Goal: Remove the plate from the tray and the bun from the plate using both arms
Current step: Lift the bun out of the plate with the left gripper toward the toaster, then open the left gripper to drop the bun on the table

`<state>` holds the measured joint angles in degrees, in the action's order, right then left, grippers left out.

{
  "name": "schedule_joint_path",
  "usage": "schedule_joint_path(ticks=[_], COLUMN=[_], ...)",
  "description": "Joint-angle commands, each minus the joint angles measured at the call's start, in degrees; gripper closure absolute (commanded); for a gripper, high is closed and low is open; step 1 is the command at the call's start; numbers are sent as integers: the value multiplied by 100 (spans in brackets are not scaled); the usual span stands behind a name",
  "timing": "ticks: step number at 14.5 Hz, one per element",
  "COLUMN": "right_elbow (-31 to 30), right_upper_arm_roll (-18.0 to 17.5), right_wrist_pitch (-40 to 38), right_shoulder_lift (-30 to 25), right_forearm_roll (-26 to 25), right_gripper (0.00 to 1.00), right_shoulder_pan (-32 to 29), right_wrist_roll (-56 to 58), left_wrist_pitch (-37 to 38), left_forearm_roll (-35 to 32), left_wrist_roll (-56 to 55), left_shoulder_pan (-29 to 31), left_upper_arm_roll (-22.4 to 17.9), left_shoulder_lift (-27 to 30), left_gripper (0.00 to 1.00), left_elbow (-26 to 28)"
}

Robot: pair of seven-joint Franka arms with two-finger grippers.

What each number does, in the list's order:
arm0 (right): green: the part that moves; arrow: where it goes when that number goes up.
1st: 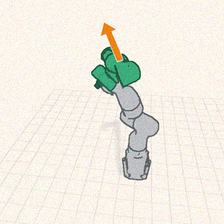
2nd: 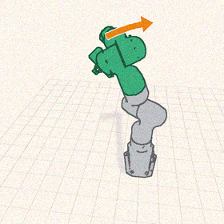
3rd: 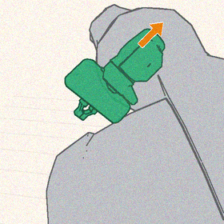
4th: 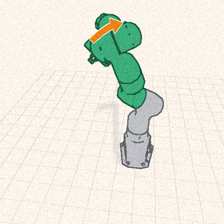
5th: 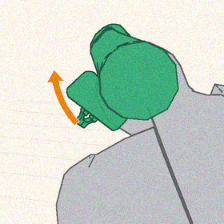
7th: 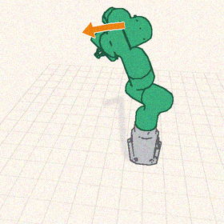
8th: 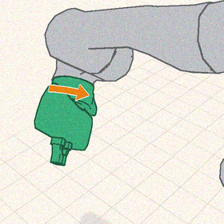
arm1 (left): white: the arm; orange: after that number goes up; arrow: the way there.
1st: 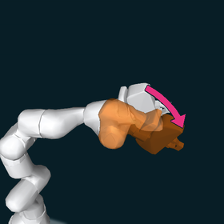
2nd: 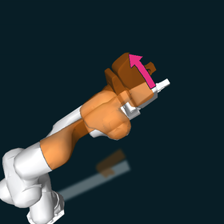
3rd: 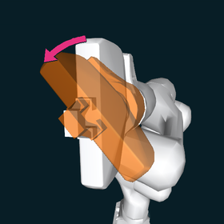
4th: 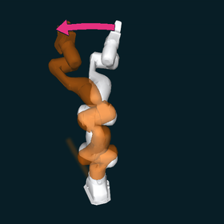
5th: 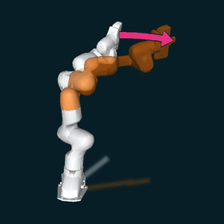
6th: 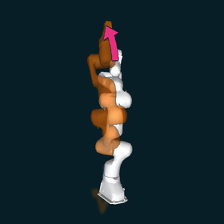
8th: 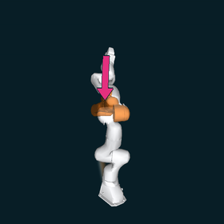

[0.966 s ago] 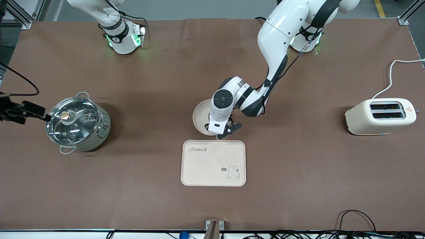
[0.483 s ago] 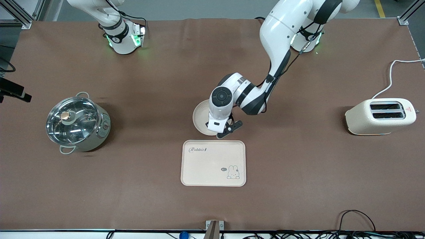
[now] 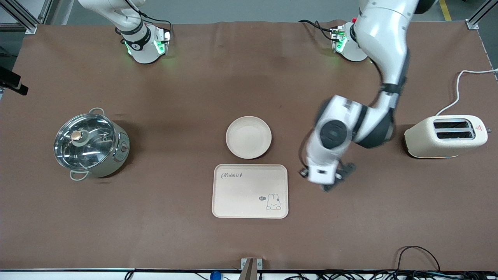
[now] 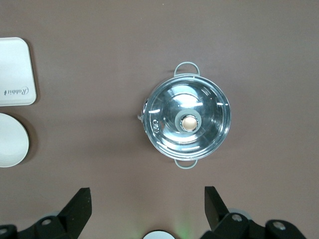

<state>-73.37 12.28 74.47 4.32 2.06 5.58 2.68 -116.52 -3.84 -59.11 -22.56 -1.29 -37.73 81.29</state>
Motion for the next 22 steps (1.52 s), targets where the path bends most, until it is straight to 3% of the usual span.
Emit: schedule_joint_path(ticks=[1, 2, 4, 5, 7, 8, 9, 10, 14, 22], right_elbow=[-1047, -1048, -1039, -1022, -1039, -1048, -1022, -1013, -1013, -1022], right_upper_arm_roll=[-58, -128, -793, -988, -990, -981, -981, -990, -990, -999], right_wrist_pitch=[480, 481, 507, 490, 376, 349, 357, 384, 419, 410], right_shoulder_lift=[-625, -616, -616, -616, -625, -608, -599, -599, -590, -590], right_forearm_roll=[-198, -198, -241, -320, -373, -373, -356, -330, -198, -136], right_gripper=[0, 0, 0, 0, 0, 0, 0, 0, 0, 0], right_shoulder_pan=[40, -21, -598, -758, -742, -760, -760, -760, -777, -751], right_wrist_roll=[-110, -119, -101, -101, -119, -136, -136, -145, -136, -145], left_wrist_pitch=[-448, -651, -784, -846, -916, -925, -917, -916, -820, 1488], left_forearm_roll=[-65, -47, -30, -38, -30, -29, -21, -12, -3, 23], left_wrist_roll=[810, 970, 1260, 1366, 1612, 1674, 1674, 1683, 1893, 4149], left_shoulder_pan=[742, 927, 1174, 1271, 1368, 1377, 1368, 1368, 1386, 1606], left_upper_arm_roll=[103, 112, 112, 121, 121, 121, 121, 121, 156, 165], left_shoulder_lift=[-252, -392, -630, -709, -833, -824, -789, -763, -246, 2249], left_gripper=[73, 73, 69, 63, 47, 31, 8, 0, 0, 0], left_elbow=[71, 114, 97, 106, 106, 106, 97, 88, 62, 53])
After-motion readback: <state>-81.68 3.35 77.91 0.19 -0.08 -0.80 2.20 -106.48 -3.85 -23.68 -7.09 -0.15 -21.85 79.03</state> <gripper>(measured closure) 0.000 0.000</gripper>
